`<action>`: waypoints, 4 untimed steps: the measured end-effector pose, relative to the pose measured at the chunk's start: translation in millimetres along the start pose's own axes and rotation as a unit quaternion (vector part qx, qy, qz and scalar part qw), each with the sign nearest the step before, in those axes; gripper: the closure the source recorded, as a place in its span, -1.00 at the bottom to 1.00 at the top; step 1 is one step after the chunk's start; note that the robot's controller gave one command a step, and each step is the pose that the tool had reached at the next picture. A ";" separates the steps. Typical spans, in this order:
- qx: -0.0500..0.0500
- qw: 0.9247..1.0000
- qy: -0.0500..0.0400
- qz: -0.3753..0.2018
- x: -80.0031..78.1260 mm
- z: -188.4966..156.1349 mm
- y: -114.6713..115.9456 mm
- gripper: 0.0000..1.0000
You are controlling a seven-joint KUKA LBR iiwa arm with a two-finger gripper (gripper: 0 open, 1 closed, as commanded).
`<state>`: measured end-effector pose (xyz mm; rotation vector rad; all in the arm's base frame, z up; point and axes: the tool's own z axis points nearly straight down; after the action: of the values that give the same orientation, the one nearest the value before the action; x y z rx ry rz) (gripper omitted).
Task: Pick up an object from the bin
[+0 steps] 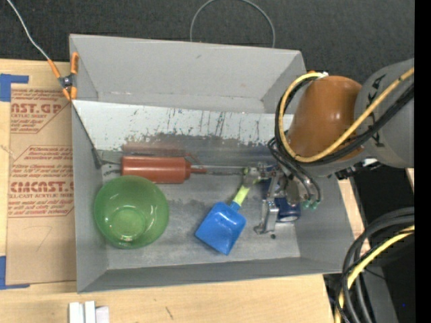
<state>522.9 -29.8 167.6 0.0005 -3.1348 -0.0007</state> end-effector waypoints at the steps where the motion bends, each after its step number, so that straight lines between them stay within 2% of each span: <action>1: 0.000 1.000 -0.002 0.000 -0.7 -2.9 0.0 -1.00; 2: 0.000 0.994 -0.002 -0.107 -47.6 52.7 17.3 -1.00; 3: 0.000 0.975 -0.003 -0.220 -19.2 95.9 13.2 -1.00; 4: 0.000 0.972 -0.004 -0.233 -33.0 97.2 28.8 1.00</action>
Offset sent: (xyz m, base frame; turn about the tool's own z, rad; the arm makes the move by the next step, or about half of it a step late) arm 0.0483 0.0174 -0.0552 -0.2248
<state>555.2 -1.0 70.2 0.7325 -3.0565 -0.0040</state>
